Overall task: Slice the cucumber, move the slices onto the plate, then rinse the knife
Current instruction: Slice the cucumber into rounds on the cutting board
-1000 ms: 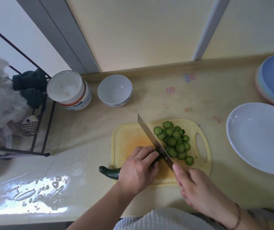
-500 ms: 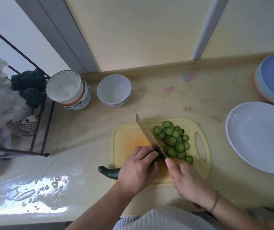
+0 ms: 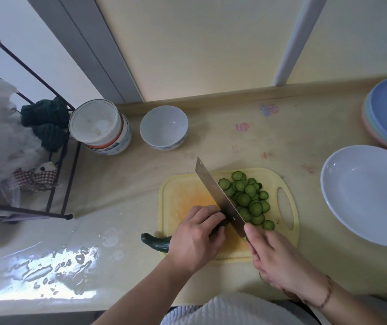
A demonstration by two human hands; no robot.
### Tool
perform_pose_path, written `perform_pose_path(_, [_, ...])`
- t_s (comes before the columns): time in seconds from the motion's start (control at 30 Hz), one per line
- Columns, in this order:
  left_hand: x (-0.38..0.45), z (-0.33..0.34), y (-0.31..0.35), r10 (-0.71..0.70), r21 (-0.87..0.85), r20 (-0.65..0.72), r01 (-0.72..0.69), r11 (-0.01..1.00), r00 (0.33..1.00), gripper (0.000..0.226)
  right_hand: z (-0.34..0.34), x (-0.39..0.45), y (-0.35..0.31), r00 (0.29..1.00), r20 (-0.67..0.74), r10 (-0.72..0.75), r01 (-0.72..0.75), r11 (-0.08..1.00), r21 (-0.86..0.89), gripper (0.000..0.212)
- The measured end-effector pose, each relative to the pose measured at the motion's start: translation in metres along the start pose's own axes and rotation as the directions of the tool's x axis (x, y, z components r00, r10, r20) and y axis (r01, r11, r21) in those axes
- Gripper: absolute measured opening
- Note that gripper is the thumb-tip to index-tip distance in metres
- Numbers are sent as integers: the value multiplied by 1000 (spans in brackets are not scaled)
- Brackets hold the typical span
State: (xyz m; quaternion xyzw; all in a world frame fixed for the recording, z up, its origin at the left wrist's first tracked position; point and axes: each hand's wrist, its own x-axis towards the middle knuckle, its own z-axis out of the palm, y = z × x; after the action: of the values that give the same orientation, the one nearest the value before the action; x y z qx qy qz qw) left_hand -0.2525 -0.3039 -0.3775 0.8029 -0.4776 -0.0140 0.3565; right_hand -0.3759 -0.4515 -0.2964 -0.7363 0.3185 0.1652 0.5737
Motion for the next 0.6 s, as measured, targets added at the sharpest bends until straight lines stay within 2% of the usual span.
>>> perform_pose_path(0.17, [1,-1,1,1,3,6,-1,1000,1000,18,1,-11,2,999,-42,-27,26,999,-23,61])
perform_pose_path(0.33, [1,-1,2,-1,2,2,1,1000,1000,16,0,-18,13,999,-34,-4,5,1000,15,60])
perform_pose_path(0.6, [1,0,0,4,4,3,-4,1000,1000,17,3,-6,10,1000,-24,-4,3,999,-44,61])
